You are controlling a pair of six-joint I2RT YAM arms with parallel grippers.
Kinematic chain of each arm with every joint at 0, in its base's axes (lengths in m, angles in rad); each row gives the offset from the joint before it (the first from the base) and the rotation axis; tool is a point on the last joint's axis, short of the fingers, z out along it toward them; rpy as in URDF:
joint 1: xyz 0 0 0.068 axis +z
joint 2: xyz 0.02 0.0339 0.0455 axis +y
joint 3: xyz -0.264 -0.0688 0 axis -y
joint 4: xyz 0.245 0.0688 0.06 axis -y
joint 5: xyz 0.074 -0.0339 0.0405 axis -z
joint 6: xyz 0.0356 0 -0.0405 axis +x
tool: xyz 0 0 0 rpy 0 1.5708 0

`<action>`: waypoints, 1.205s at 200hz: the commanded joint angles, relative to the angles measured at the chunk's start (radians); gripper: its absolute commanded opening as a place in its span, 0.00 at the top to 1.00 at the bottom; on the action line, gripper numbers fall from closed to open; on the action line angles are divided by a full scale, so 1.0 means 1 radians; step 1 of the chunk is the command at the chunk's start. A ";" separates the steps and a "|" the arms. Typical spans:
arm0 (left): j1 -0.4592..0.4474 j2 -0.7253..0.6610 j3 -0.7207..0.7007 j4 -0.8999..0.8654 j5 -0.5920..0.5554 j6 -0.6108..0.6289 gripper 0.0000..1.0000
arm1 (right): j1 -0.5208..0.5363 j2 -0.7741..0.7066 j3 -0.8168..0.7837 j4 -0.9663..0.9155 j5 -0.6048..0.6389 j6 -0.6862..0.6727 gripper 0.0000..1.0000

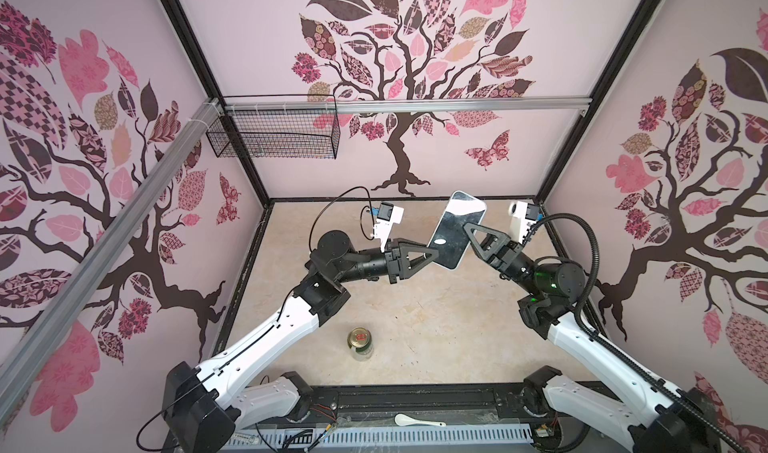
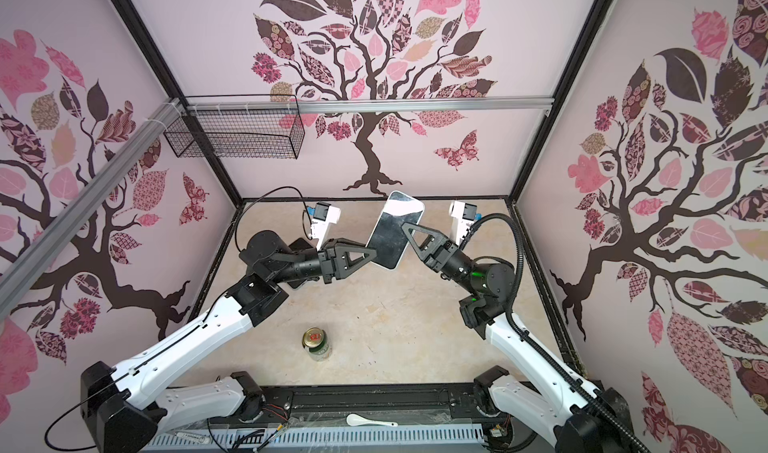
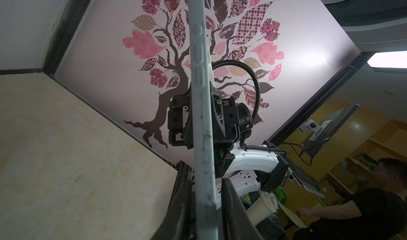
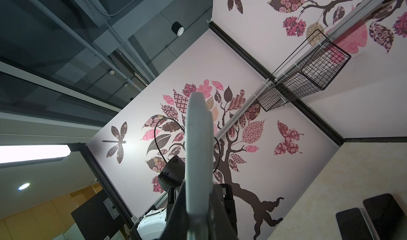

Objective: Take the phone out of the phone case
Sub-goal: Pass the phone.

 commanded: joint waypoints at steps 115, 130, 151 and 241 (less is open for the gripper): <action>-0.009 0.007 0.044 -0.085 -0.062 0.042 1.00 | 0.005 -0.039 -0.010 0.038 0.004 -0.054 1.00; -0.009 0.000 0.055 -0.138 -0.080 0.068 1.00 | 0.004 -0.058 -0.008 -0.017 0.004 -0.113 0.82; -0.007 -0.016 0.092 -0.268 -0.097 0.139 1.00 | 0.004 -0.098 -0.007 -0.139 0.028 -0.215 0.47; 0.119 -0.047 0.172 -0.542 -0.090 0.229 1.00 | 0.003 -0.210 0.098 -0.800 0.108 -0.725 0.31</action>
